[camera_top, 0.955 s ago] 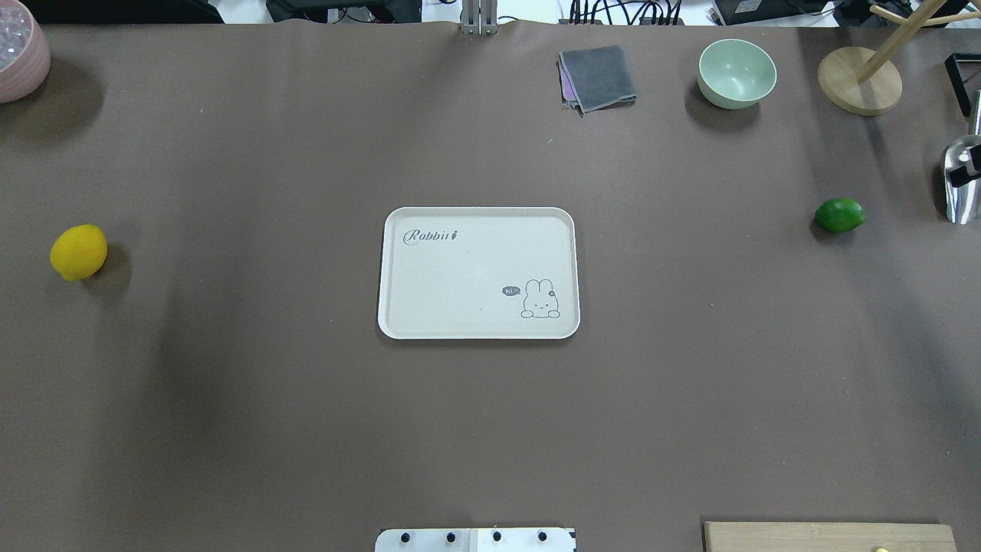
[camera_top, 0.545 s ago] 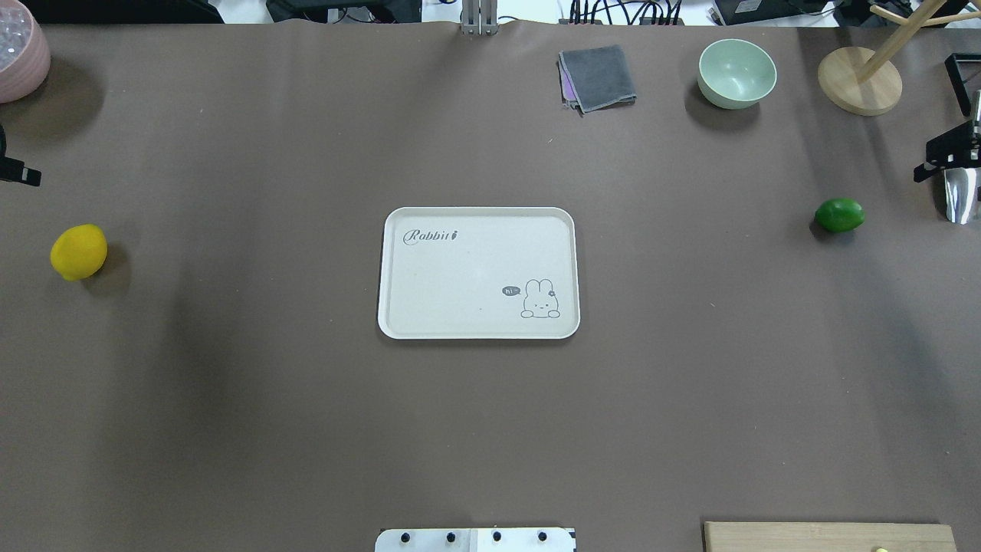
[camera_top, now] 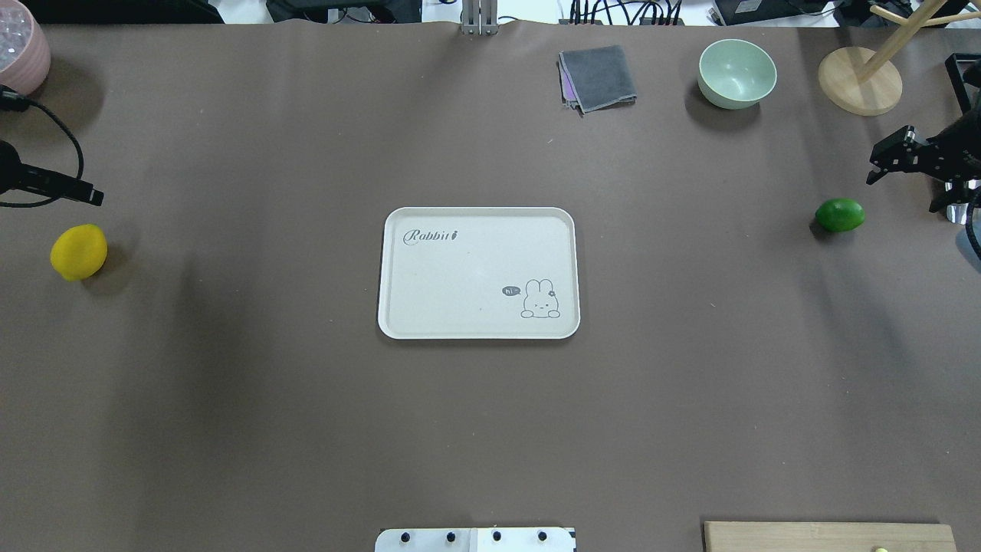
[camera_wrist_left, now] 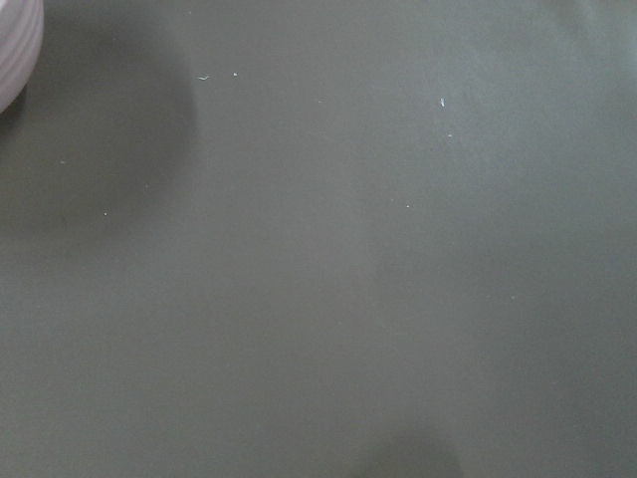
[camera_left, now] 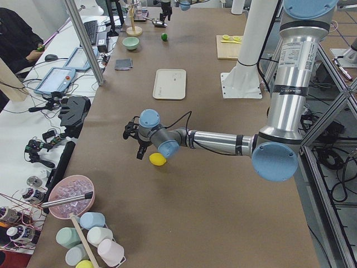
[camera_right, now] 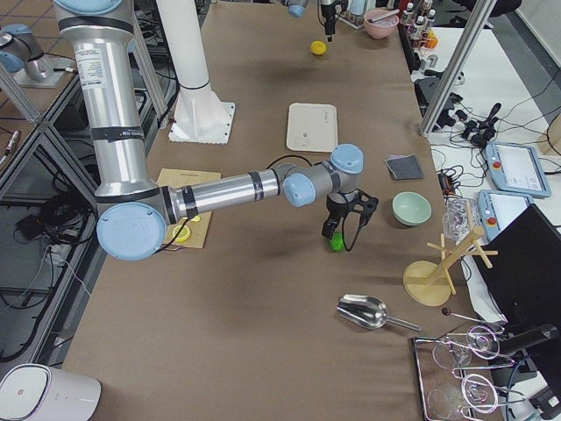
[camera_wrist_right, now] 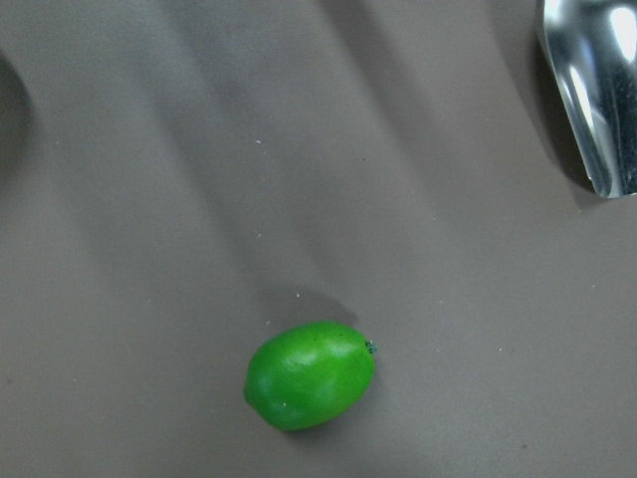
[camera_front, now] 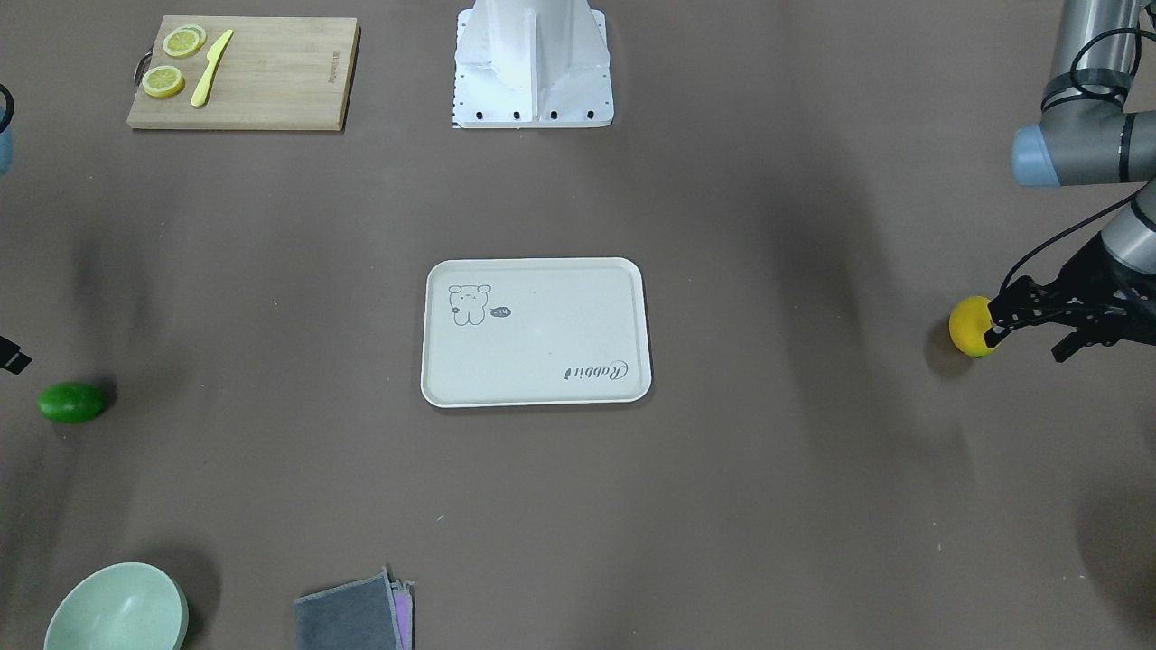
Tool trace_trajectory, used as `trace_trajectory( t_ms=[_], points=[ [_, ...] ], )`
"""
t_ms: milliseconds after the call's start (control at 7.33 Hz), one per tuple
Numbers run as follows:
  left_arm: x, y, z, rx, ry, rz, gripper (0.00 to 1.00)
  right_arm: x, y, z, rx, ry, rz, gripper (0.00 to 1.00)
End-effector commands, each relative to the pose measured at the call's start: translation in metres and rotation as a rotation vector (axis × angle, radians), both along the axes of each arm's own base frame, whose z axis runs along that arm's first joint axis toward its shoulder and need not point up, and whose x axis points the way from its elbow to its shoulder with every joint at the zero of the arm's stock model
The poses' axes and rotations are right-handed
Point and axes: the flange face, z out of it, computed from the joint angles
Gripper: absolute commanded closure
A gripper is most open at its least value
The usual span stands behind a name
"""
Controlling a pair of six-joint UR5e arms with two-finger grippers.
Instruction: Place all lemons on tray
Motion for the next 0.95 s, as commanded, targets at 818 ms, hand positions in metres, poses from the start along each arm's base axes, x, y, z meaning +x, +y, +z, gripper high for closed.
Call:
trace_trajectory(
  t_ms=[818],
  points=[
    [0.007,0.028,0.035,0.046,-0.069,0.076,0.02,-0.003,-0.005,-0.005,-0.154,-0.029,0.195,0.0]
  ],
)
